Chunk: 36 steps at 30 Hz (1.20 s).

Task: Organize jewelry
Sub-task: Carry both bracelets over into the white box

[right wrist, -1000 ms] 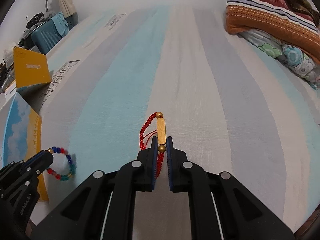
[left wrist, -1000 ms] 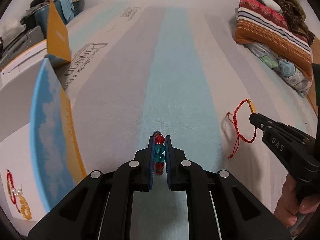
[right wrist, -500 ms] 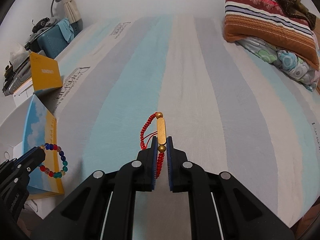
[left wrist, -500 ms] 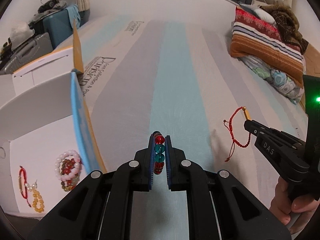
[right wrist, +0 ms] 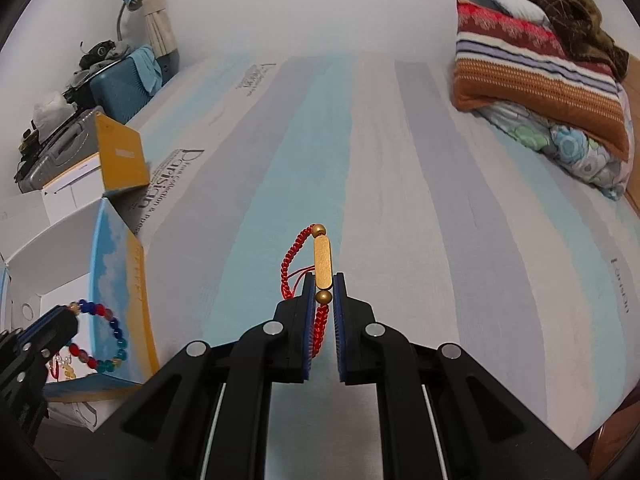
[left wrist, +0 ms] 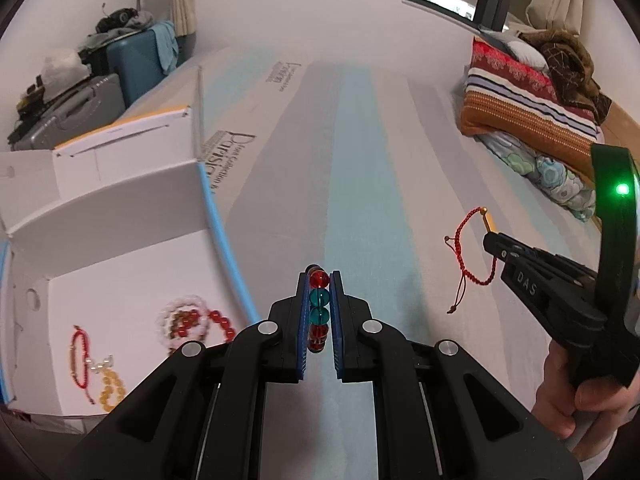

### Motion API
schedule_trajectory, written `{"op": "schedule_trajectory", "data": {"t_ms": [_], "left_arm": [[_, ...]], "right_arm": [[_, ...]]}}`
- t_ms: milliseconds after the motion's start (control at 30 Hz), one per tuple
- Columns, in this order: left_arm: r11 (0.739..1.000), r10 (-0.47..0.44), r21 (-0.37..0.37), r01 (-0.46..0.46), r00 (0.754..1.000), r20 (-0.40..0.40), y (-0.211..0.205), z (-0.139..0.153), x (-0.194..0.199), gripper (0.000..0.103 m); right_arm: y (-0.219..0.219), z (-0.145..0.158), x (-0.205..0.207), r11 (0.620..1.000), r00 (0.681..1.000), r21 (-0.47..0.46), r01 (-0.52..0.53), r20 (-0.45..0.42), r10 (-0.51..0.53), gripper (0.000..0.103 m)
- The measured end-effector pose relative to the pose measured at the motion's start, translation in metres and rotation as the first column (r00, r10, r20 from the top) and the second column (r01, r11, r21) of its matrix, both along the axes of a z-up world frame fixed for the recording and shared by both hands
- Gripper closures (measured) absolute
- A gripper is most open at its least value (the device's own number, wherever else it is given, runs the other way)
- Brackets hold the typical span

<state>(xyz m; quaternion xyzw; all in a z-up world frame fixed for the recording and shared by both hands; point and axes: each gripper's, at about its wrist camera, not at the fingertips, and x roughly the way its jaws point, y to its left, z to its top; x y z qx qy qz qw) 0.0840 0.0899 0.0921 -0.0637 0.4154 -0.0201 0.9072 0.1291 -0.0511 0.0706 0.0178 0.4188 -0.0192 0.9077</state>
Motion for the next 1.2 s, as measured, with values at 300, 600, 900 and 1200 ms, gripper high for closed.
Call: {"op": "schedule_trajectory", "data": {"t_ms": [300, 600, 900, 1200], "left_arm": [[0.996, 0.081, -0.025, -0.080, 0.996, 0.032, 0.057, 0.018, -0.026, 0.094], [0.976, 0.219, 0.004, -0.219, 0.975, 0.031, 0.119, 0.015, -0.047, 0.094], [0.950, 0.312, -0.003, -0.312, 0.950, 0.008, 0.172, 0.008, -0.059, 0.094], [0.919, 0.394, 0.031, -0.394, 0.919, -0.005, 0.202, -0.001, -0.068, 0.094]], "right_arm": [[0.038, 0.014, -0.002, 0.999, 0.999, 0.018, -0.031, 0.007, 0.031, 0.095], [0.102, 0.025, -0.012, 0.994, 0.994, 0.011, -0.109, 0.026, 0.108, 0.095], [0.163, 0.030, -0.013, 0.981, 0.980, -0.003, -0.196, 0.036, 0.196, 0.095], [0.211, 0.040, -0.019, 0.961, 0.959, 0.016, -0.277, 0.064, 0.276, 0.095]]}}
